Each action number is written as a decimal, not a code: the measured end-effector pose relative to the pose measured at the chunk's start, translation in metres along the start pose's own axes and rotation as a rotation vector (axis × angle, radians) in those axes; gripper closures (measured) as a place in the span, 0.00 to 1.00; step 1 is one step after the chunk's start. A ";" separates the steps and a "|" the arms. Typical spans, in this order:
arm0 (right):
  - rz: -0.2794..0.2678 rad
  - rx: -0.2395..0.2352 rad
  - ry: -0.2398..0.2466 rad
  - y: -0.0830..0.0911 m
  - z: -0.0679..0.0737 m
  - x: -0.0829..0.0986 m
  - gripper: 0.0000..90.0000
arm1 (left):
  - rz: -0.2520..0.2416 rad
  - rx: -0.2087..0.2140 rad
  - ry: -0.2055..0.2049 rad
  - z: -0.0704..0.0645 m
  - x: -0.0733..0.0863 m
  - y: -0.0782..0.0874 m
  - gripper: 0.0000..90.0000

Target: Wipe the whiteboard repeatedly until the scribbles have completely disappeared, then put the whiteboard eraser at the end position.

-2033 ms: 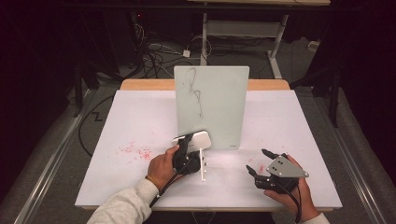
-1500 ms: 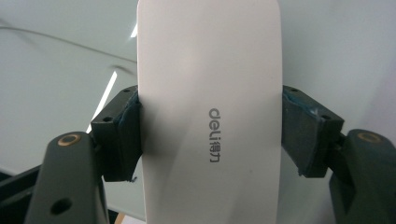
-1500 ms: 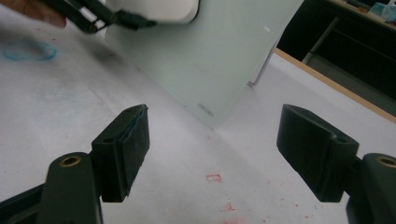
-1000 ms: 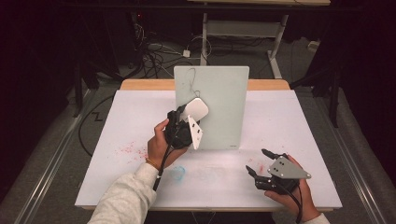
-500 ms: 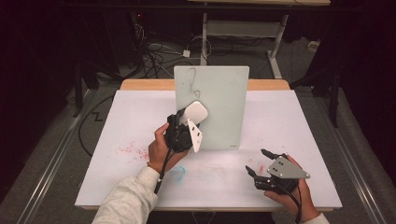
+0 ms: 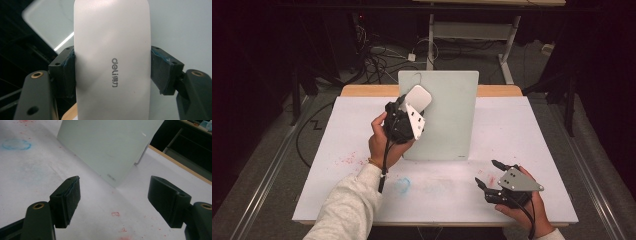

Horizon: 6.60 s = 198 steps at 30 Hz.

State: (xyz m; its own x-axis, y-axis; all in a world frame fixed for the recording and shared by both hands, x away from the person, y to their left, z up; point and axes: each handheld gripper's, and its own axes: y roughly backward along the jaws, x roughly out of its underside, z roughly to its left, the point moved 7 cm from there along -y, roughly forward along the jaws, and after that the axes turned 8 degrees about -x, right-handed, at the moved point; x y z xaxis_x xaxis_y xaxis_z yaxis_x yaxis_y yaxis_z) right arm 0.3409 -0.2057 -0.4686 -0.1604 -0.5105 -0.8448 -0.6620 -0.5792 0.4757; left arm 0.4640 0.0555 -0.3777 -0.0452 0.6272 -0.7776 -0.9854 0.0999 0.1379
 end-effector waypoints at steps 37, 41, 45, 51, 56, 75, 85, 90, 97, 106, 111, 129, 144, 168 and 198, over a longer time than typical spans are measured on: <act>0.002 -0.007 0.007 0.000 0.003 -0.001 0.30 | 0.004 0.007 0.050 0.031 -0.020 -0.006 0.32; 0.004 -0.008 0.005 0.000 0.003 -0.001 0.30 | 0.003 0.006 0.059 0.038 -0.028 -0.009 0.32; 0.007 -0.009 0.007 0.000 0.003 0.000 0.30 | 0.003 0.003 0.060 0.039 -0.032 -0.010 0.32; 0.012 -0.011 0.009 -0.001 0.003 0.000 0.31 | 0.005 -0.006 0.046 0.032 -0.025 -0.008 0.32; 0.010 -0.011 0.010 0.000 0.003 0.000 0.31 | 0.009 0.003 0.018 0.012 -0.004 -0.002 0.32; 0.019 -0.014 0.016 -0.002 0.004 0.001 0.31 | 0.032 0.022 0.053 0.018 0.010 0.002 0.32; 0.022 -0.014 0.018 -0.002 0.005 0.001 0.31 | 0.045 0.022 0.055 0.035 -0.029 -0.008 0.32; 0.023 -0.017 0.022 -0.002 0.005 0.001 0.31 | 0.057 0.016 0.058 0.034 -0.040 -0.010 0.32; 0.026 -0.019 0.020 -0.003 0.006 0.001 0.31 | 0.058 0.016 0.049 0.028 -0.045 -0.011 0.32; 0.029 -0.021 0.021 -0.003 0.006 0.001 0.31 | 0.054 0.050 -0.021 -0.001 -0.033 -0.006 0.32; 0.029 -0.020 0.017 -0.003 0.006 0.002 0.31 | 0.048 0.059 -0.057 -0.014 -0.019 -0.002 0.32; 0.033 -0.022 0.017 -0.004 0.006 0.002 0.31 | 0.064 0.099 0.007 -0.001 0.000 0.002 0.32; 0.044 -0.033 0.028 -0.006 0.010 0.003 0.31 | 0.107 0.175 -0.124 -0.054 0.049 0.018 0.32; 0.053 -0.035 0.035 -0.007 0.010 0.004 0.31 | 0.151 0.267 -0.376 -0.105 0.093 0.031 0.32; 0.034 0.000 0.005 -0.001 -0.001 0.003 0.31 | 0.162 0.789 -0.254 -0.069 0.072 0.082 0.32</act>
State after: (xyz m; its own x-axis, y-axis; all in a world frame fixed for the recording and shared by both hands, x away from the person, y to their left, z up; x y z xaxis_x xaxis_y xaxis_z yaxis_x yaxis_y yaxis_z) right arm 0.3422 -0.2075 -0.4717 -0.1791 -0.5329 -0.8270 -0.6564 -0.5614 0.5039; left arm 0.3683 0.0554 -0.4646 -0.0450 0.8256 -0.5625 -0.5619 0.4446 0.6975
